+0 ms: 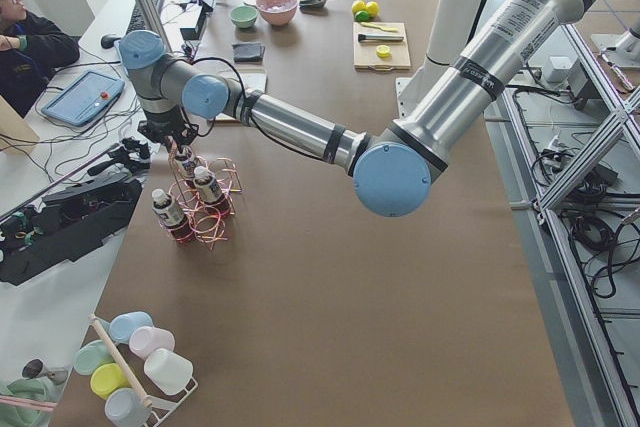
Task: Take tea from basket to plate
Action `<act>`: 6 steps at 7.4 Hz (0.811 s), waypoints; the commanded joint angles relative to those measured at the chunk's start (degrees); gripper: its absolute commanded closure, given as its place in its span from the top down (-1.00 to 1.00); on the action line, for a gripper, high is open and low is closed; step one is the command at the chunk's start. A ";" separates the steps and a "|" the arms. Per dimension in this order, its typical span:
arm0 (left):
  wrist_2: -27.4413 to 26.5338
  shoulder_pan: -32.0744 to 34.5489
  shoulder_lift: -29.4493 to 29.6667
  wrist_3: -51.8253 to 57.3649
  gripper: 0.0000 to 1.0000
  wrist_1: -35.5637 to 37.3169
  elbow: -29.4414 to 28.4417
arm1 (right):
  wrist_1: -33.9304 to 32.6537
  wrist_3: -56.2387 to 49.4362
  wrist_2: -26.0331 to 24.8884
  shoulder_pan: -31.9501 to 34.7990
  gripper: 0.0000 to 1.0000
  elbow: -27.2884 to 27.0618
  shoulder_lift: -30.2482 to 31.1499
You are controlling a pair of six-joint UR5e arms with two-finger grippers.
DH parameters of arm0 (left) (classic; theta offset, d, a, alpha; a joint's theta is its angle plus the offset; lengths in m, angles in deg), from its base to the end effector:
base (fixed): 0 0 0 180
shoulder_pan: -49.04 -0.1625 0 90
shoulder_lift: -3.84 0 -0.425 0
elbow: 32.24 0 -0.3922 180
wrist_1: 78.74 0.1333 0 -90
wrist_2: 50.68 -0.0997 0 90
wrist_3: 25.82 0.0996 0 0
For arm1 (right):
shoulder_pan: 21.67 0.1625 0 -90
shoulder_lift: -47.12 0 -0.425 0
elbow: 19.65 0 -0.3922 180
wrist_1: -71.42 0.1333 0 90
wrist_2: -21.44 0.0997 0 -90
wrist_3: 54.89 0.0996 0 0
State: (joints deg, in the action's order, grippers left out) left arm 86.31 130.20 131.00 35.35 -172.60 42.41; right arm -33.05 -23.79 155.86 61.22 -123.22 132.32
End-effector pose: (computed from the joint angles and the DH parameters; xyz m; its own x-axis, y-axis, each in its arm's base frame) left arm 0.0540 -0.7406 0.3735 0.1802 0.9817 0.0617 -0.6146 0.0634 0.7863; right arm -0.0003 -0.5160 0.5266 0.6656 0.3952 0.6331 -0.2573 0.9178 -0.3025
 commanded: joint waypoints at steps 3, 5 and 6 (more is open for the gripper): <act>0.47 2.85 -0.42 0.09 -1.00 1.13 2.85 | -4.65 0.02 0.32 1.57 1.00 -5.73 2.58; 0.47 4.79 -0.86 0.00 -1.00 2.72 7.50 | -5.84 0.02 0.06 1.57 1.00 -6.29 2.60; 0.47 5.41 -3.30 0.00 -1.00 4.02 13.09 | -5.84 0.02 -0.21 1.57 1.00 -6.29 2.68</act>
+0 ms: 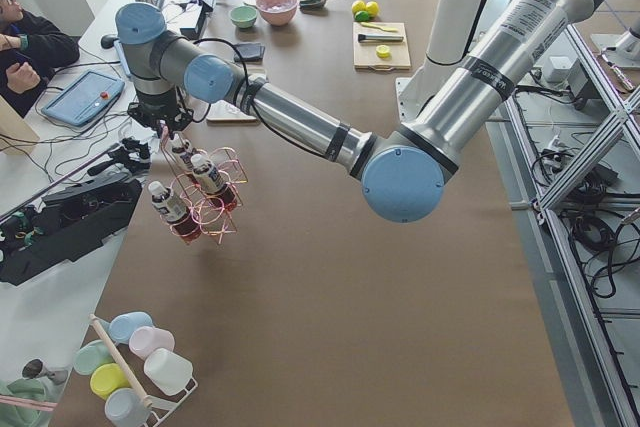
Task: Take tea from basket to plate
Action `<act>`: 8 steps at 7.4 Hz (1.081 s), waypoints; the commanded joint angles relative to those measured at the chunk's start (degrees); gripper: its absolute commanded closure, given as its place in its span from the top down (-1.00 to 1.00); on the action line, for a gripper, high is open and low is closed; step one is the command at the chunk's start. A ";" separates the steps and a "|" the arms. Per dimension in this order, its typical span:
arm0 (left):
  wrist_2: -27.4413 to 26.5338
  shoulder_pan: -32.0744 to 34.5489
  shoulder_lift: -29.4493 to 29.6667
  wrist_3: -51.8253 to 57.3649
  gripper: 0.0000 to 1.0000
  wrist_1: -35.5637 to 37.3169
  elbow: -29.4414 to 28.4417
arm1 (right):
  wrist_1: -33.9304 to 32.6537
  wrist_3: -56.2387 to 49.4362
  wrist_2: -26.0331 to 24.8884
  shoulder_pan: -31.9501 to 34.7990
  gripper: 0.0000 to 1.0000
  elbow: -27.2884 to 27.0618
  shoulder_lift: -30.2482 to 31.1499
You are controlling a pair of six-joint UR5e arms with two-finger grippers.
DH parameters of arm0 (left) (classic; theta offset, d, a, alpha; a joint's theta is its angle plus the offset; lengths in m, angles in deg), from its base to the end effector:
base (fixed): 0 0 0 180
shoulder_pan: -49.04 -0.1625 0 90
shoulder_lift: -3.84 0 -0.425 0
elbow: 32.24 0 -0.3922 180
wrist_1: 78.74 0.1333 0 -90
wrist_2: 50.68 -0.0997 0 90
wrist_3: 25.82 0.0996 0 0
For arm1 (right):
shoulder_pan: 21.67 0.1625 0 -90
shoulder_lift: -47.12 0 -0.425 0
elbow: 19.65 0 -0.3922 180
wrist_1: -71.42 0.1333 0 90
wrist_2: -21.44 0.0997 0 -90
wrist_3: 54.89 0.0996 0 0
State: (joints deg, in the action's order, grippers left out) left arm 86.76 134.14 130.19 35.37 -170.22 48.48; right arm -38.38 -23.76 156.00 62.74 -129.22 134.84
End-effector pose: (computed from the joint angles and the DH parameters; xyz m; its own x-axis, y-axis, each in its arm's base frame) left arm 0.0019 -0.7234 0.3378 0.2445 0.9637 0.1070 -0.6003 0.0638 0.7972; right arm 0.0161 -0.4870 0.5086 0.6552 0.4334 0.6187 -0.2820 0.9002 -0.3319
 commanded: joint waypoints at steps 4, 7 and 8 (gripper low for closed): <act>5.27 0.42 -4.71 -3.68 -1.00 21.15 23.96 | -0.41 -0.10 -0.44 1.20 1.00 -0.12 0.61; 6.08 -3.34 -7.94 -18.09 -1.00 21.17 31.75 | -0.50 -0.19 -0.18 1.20 1.00 -0.12 0.61; 6.08 -4.67 -9.09 -21.26 -1.00 21.08 33.35 | -0.50 -0.19 -0.17 1.20 1.00 -0.03 0.61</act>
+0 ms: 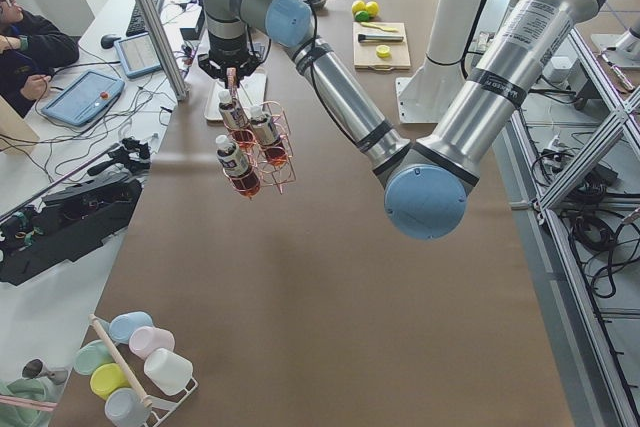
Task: Take tea from basket to plate
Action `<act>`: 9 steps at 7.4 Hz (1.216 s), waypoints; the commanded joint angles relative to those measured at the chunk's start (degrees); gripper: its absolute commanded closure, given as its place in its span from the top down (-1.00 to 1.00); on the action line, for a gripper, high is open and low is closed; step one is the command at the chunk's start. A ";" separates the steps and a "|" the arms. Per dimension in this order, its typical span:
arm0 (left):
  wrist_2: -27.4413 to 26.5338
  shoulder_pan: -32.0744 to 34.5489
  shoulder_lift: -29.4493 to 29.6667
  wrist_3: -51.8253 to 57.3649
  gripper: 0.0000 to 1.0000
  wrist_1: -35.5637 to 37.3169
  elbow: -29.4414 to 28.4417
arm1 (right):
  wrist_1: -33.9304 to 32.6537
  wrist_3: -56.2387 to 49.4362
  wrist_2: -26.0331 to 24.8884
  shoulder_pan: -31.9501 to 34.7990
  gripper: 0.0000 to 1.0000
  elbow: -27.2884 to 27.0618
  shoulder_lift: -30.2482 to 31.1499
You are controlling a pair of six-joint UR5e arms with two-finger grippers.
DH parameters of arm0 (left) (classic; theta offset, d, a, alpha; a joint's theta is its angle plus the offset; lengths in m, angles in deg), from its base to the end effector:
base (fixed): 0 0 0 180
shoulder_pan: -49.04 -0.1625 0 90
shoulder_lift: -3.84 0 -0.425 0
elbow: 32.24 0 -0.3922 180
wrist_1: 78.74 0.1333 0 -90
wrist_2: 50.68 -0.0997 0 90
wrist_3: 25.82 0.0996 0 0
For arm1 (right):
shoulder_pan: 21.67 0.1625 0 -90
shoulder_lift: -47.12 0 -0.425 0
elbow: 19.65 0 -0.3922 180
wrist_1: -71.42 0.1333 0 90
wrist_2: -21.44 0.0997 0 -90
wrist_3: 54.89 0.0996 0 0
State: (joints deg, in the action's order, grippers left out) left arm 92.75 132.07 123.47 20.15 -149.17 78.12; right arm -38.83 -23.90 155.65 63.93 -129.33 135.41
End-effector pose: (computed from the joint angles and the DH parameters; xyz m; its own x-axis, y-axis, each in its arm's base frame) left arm 0.0173 -0.5805 0.2322 0.3015 0.9462 -0.1173 -0.4625 0.2527 0.8499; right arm 0.0269 -0.4825 0.5137 0.6512 0.4543 0.6079 -0.3017 0.8900 -0.3419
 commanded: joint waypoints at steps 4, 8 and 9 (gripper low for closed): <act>-0.35 -9.60 -2.12 -19.81 -1.00 -0.41 7.65 | -0.14 -0.13 0.00 0.00 1.00 -0.01 0.48; -0.61 -17.79 -1.60 -35.60 -1.00 -0.75 14.18 | -0.05 -0.14 -0.17 0.00 1.00 -0.19 0.39; -0.88 -19.46 -0.11 -35.52 -1.00 -1.45 13.92 | 0.04 -0.22 -0.17 -0.52 1.00 -0.19 0.30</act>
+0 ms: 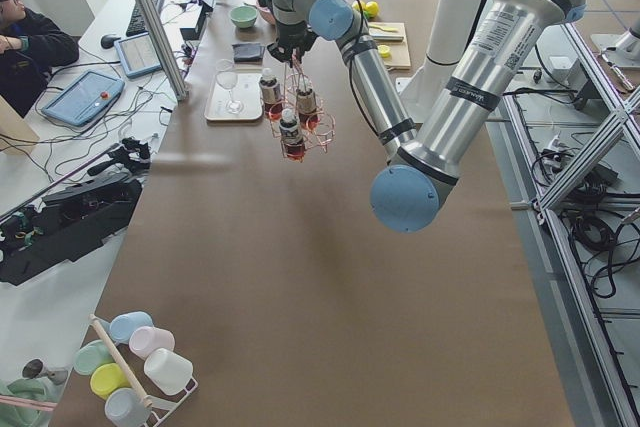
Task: Take tea from basket to plate
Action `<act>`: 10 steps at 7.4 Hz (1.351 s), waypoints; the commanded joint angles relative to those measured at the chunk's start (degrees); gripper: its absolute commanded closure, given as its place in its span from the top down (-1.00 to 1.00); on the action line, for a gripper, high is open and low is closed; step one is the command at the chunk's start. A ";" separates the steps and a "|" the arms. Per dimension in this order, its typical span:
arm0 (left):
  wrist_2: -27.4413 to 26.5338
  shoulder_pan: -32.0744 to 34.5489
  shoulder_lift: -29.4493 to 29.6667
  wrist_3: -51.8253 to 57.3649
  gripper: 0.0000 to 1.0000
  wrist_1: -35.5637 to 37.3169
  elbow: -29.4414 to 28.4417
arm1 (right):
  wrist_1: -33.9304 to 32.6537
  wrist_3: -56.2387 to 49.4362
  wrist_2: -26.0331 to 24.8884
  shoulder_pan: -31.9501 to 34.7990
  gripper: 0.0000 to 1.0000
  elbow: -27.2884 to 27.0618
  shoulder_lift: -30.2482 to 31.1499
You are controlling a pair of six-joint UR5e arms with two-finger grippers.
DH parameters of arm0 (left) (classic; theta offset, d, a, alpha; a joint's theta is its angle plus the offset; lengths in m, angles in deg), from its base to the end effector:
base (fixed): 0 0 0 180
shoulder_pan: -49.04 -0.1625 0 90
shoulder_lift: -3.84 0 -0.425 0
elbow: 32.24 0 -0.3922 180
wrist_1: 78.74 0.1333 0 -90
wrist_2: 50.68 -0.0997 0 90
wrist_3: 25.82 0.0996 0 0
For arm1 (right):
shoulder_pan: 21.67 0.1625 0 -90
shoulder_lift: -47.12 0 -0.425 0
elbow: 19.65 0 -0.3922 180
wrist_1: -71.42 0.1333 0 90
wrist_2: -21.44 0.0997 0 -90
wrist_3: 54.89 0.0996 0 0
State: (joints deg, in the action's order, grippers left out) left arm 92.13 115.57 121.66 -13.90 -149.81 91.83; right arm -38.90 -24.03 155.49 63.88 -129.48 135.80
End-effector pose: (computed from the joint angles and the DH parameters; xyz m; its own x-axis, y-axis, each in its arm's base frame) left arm 0.1485 -0.4775 0.1686 0.2707 0.8614 -0.4297 -0.3550 0.5042 0.7872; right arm 0.0269 -0.4798 0.5160 0.6542 0.4549 0.6042 -0.3006 0.8895 -0.3442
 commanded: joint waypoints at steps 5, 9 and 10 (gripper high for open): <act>-16.40 -16.67 6.72 2.03 -1.00 -8.36 1.18 | 0.89 -7.63 0.07 -0.74 1.00 -0.21 1.40; -20.65 -21.96 11.82 2.05 -1.00 -8.46 -0.40 | 1.07 -11.33 -2.04 -1.09 1.00 -0.65 1.49; -20.65 -22.83 12.08 2.05 -1.00 -8.55 -0.49 | 1.07 -11.44 -1.86 -1.09 1.00 -0.56 1.67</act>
State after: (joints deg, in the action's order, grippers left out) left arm 71.93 94.18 132.98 -11.86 -158.23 91.66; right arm -37.87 -34.39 153.77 62.88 -129.88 137.10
